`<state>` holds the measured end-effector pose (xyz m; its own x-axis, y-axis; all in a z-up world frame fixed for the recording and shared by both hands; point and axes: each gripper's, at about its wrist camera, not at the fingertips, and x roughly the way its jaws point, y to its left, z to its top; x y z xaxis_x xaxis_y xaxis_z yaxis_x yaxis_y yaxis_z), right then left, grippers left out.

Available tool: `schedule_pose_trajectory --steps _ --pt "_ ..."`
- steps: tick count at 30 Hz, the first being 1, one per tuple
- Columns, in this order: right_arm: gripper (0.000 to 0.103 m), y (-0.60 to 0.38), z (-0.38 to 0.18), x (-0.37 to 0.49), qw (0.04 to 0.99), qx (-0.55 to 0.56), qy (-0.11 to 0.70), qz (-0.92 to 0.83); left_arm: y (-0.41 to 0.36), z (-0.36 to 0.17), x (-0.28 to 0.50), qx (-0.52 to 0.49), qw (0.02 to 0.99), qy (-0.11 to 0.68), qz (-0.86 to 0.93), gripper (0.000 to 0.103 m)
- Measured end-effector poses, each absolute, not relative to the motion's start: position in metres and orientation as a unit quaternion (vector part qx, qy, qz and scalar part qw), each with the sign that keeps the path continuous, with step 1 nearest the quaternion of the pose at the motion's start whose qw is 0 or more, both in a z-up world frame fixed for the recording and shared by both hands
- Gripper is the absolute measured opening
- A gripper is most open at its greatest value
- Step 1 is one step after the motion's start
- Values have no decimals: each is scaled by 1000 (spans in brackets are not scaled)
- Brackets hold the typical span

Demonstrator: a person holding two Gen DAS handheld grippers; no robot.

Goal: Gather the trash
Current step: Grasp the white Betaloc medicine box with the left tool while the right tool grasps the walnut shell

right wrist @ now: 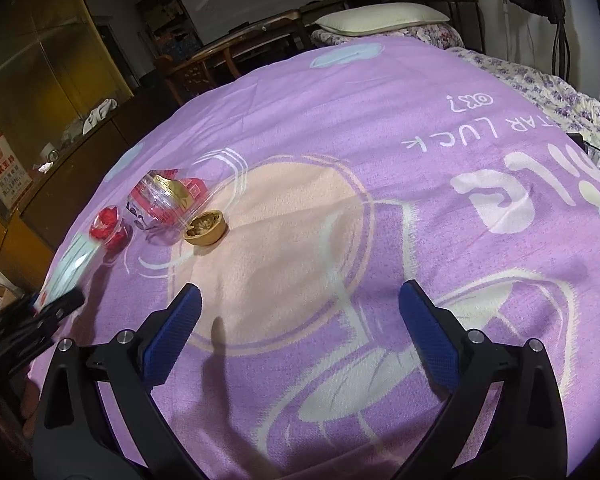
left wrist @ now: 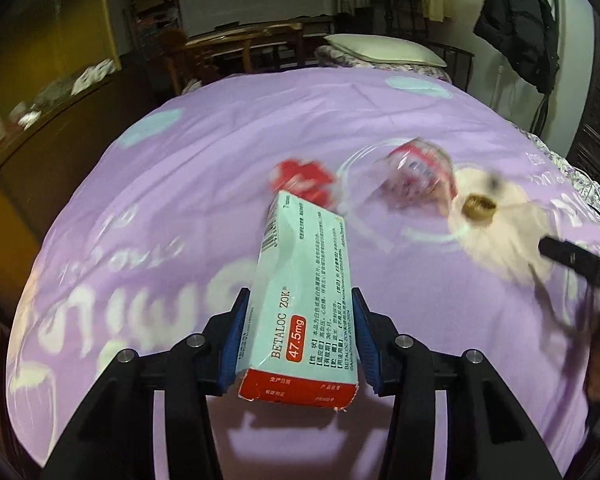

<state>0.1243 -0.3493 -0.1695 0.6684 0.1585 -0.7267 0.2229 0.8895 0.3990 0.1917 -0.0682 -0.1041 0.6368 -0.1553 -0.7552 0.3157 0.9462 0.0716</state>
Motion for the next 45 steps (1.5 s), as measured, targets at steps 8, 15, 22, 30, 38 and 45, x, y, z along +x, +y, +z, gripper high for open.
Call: schedule_pose_trajectory --steps 8,15,22,30,38,45 --pt "95 -346 -168 124 884 228 408 -22 -34 -110 182 67 907 401 -112 86" --pt "95 -346 -168 124 884 229 408 -22 -37 -137 207 63 891 444 -78 98" --pt "96 -342 -168 123 887 224 402 -24 -28 -136 207 40 891 445 -84 98" --pt "96 -316 -162 143 893 186 410 11 -30 -136 205 42 891 445 -81 98" --pt "93 -286 -154 175 900 130 416 26 -29 -136 205 41 891 445 -82 98" --pt "76 -275 -160 201 893 121 432 20 -30 -137 204 39 891 445 -83 98"
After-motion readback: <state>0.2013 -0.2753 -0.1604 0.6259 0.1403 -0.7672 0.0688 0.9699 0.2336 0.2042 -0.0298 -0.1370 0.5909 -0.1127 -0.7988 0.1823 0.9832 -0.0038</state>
